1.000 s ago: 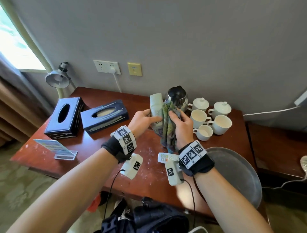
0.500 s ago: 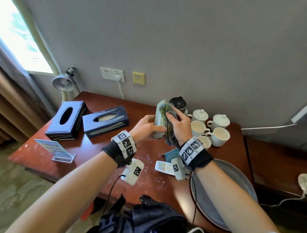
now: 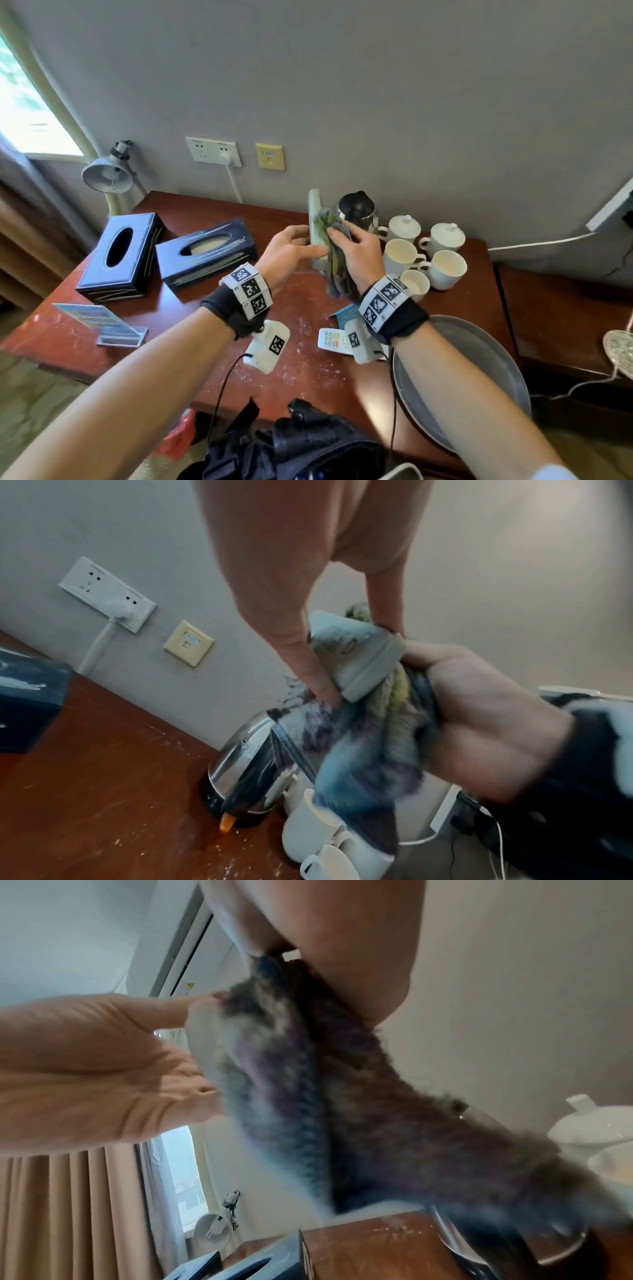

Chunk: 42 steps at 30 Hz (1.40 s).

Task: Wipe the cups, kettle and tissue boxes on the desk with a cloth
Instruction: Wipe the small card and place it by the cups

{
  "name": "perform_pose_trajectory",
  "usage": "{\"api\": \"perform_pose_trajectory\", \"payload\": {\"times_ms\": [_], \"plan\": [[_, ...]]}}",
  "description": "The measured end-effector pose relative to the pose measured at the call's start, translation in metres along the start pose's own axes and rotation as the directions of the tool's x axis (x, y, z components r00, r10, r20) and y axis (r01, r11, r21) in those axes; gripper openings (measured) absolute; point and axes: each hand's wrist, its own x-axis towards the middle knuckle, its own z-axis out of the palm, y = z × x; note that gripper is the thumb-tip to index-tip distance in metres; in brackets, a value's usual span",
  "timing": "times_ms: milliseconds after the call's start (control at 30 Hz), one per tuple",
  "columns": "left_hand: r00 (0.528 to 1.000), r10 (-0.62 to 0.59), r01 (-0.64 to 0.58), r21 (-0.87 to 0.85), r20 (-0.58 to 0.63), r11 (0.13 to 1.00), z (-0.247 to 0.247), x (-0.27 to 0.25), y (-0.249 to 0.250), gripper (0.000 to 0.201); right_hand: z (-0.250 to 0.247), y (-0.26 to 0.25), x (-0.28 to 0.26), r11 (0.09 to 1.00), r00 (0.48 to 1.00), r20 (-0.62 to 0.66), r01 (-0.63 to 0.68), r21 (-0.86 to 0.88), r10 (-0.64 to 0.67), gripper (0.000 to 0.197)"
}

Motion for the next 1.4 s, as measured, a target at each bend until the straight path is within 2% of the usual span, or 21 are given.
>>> {"api": "perform_pose_trajectory", "payload": {"times_ms": [167, 300, 433, 567, 667, 800, 900, 1000, 1067, 1133, 1200, 1267, 1333, 1400], "plan": [[0.997, 0.083, -0.083, -0.049, -0.004, 0.995, -0.003, 0.001, 0.002, 0.049, 0.019, -0.006, 0.011, 0.998, 0.999, -0.041, -0.006, 0.055, 0.008, 0.018], [0.992, 0.12, -0.123, -0.096, -0.031, 0.988, -0.009, 0.005, 0.004, 0.049, 0.019, -0.007, -0.002, 0.991, 0.999, -0.012, -0.03, 0.129, 0.032, 0.012], [0.996, 0.093, -0.093, -0.137, -0.012, 0.986, -0.008, 0.004, -0.001, 0.046, 0.008, -0.006, -0.012, 0.997, 1.0, 0.021, -0.013, 0.08, 0.011, 0.012], [0.991, 0.054, -0.04, -0.115, 0.12, 0.993, 0.002, 0.0, 0.004, 0.04, -0.005, -0.011, -0.005, 1.0, 0.998, -0.058, -0.003, 0.013, 0.003, 0.022], [0.983, 0.032, -0.017, -0.085, 0.179, 0.996, 0.007, -0.006, 0.003, 0.044, -0.012, -0.017, 0.006, 1.0, 0.992, -0.129, -0.002, 0.018, 0.004, 0.02], [0.983, 0.036, -0.019, -0.093, 0.182, 0.995, 0.012, -0.015, -0.004, 0.043, -0.016, -0.018, 0.012, 0.999, 0.989, -0.143, -0.024, -0.031, 0.019, 0.015], [0.993, 0.052, -0.039, -0.114, 0.11, 0.993, 0.022, -0.013, -0.003, 0.041, -0.018, -0.012, -0.001, 0.999, 0.989, -0.145, -0.031, -0.025, 0.027, 0.015], [0.998, 0.044, -0.039, -0.147, 0.036, 0.988, 0.03, -0.007, -0.003, 0.048, -0.028, -0.005, -0.018, 0.998, 0.995, -0.098, -0.017, -0.065, 0.01, 0.011], [0.998, 0.024, -0.015, -0.14, 0.059, 0.99, 0.034, -0.008, -0.008, 0.048, -0.039, -0.005, -0.024, 0.998, 0.995, -0.094, -0.028, -0.061, 0.022, 0.007], [0.995, 0.001, 0.01, -0.113, 0.102, 0.994, 0.036, -0.007, -0.012, 0.044, -0.054, -0.005, -0.024, 0.997, 0.987, -0.156, -0.04, -0.071, 0.028, 0.006], [0.99, -0.008, 0.022, -0.097, 0.14, 0.995, 0.038, -0.004, -0.016, 0.04, -0.067, -0.004, -0.02, 0.998, 0.964, -0.262, -0.06, -0.015, 0.054, 0.008], [0.981, -0.015, 0.029, -0.069, 0.191, 0.997, 0.037, -0.001, -0.019, 0.037, -0.077, -0.001, -0.015, 0.988, 0.934, -0.332, -0.099, 0.116, 0.132, 0.009], [0.968, -0.029, 0.038, -0.033, 0.25, 0.999, 0.035, 0.001, -0.023, 0.039, -0.081, 0.001, -0.013, 0.965, 0.922, -0.33, -0.13, 0.226, 0.201, 0.006], [0.95, -0.049, 0.051, 0.004, 0.309, 0.999, 0.033, 0.005, -0.027, 0.042, -0.08, 0.003, -0.013, 0.937, 0.918, -0.298, -0.168, 0.306, 0.262, 0.015]]}}
